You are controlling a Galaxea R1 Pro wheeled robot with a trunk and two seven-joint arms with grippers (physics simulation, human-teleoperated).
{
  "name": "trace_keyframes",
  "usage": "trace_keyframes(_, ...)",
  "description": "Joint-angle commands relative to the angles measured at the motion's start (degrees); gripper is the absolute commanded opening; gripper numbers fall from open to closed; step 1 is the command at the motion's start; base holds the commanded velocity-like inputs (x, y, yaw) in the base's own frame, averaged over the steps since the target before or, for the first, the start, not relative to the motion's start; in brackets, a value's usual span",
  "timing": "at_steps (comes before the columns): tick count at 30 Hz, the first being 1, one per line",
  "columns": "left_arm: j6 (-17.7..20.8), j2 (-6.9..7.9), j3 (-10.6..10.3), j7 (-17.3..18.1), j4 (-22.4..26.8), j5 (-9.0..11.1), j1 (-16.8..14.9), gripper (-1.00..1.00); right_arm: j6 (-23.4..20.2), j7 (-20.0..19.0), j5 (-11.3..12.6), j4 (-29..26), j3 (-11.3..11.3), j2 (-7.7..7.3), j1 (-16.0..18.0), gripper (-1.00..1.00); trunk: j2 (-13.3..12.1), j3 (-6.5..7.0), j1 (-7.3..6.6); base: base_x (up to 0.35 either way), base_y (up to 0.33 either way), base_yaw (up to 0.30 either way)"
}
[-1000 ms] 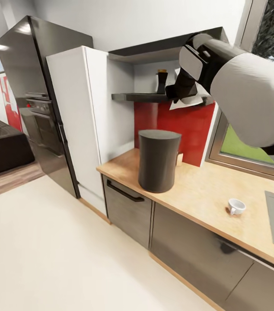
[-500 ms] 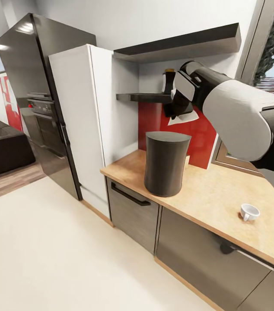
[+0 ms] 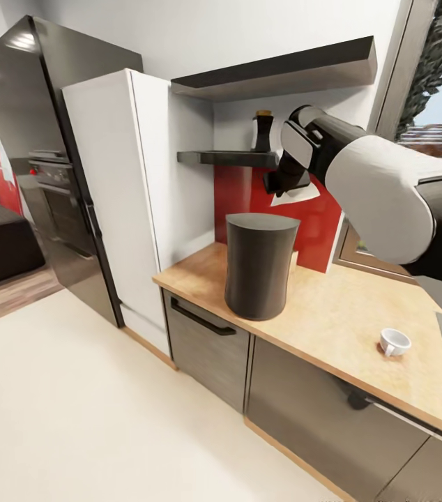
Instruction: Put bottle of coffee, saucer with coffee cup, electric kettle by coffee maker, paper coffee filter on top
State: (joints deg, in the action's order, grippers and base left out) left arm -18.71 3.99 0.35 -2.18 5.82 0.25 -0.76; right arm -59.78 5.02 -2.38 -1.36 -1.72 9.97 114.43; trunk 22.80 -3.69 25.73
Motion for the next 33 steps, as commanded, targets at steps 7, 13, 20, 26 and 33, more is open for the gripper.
trace_keyframes(7, -0.2, 0.05, 0.0, -0.1, 0.0, 0.0, 0.0, 1.0, -0.2, 0.0, -0.1, 0.0, -0.2, 0.03, -0.1, -1.0, 0.1, -0.13, 0.05, 0.053, 0.0, -0.218)
trace_keyframes(13, -0.2, 0.05, -0.1, 0.0, 0.0, 0.0, 0.0, 1.0, -0.2, 0.0, -0.1, 0.0, -0.2, 0.03, -0.2, -1.0, 0.1, -0.13, 0.05, 0.144, 0.082, -0.032)
trace_keyframes(20, -0.2, 0.05, -0.1, 0.0, 0.0, 0.0, 0.0, 1.0, -0.2, 0.0, -0.1, 0.0, -0.2, 0.03, -0.3, -1.0, 0.1, -0.13, 0.05, 0.27, 0.202, -0.003)
trace_keyframes(26, -0.2, 0.02, -0.1, 0.0, 0.0, 0.0, 0.0, 1.0, -0.2, 0.0, -0.1, 0.0, -0.2, 0.03, -1.5, -1.0, 0.1, -0.13, 0.05, 0.186, 0.148, 0.0)
trace_keyframes(33, -0.2, -0.03, -0.1, -0.1, 0.0, 0.0, 0.0, 1.0, -0.2, 0.0, -0.1, 0.0, -0.2, 0.03, -2.6, -1.0, 0.1, -0.13, 0.05, 0.011, 0.009, 0.0)
